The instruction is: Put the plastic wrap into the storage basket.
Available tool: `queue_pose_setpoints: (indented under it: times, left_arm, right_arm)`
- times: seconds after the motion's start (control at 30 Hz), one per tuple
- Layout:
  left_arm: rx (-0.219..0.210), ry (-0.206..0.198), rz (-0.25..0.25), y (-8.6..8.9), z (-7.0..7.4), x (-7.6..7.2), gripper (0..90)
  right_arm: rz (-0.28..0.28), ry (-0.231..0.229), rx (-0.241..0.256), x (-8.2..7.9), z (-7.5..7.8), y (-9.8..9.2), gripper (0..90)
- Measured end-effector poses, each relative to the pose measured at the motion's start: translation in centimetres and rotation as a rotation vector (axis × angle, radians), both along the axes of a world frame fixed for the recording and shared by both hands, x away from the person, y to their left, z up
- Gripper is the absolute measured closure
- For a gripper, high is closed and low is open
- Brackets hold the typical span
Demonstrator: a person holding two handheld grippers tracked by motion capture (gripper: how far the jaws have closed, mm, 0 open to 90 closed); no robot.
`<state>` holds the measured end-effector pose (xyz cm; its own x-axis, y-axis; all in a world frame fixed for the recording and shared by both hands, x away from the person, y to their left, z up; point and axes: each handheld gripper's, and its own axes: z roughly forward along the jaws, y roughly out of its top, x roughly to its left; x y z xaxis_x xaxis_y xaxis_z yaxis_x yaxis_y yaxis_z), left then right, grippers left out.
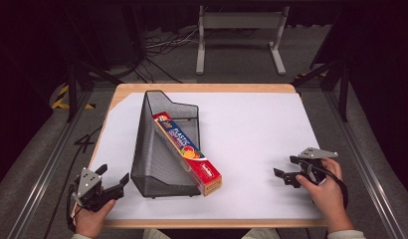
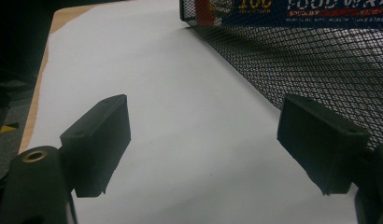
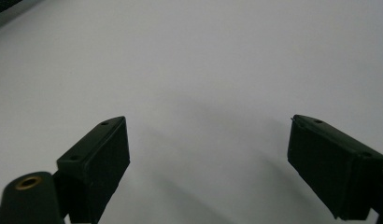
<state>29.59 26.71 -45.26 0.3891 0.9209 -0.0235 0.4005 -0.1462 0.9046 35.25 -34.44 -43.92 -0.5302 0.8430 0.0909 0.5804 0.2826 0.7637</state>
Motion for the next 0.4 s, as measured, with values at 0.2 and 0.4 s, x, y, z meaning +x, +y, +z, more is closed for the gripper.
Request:
queue_pose_setpoints:
  times: [0.2, 0.4]
  left_arm:
    - [-0.003, 0.007, -0.002, 0.0, -0.06, 0.09, 18.1]
    - [-0.004, 0.009, 0.004, 0.33, -0.13, -0.17, 18.0]
  right_arm:
    - [0.009, 0.013, -0.02, 0.2, -0.62, 0.48, 12.9]
    - [-0.011, 0.019, -0.001, 0.33, -0.6, 0.31, 14.3]
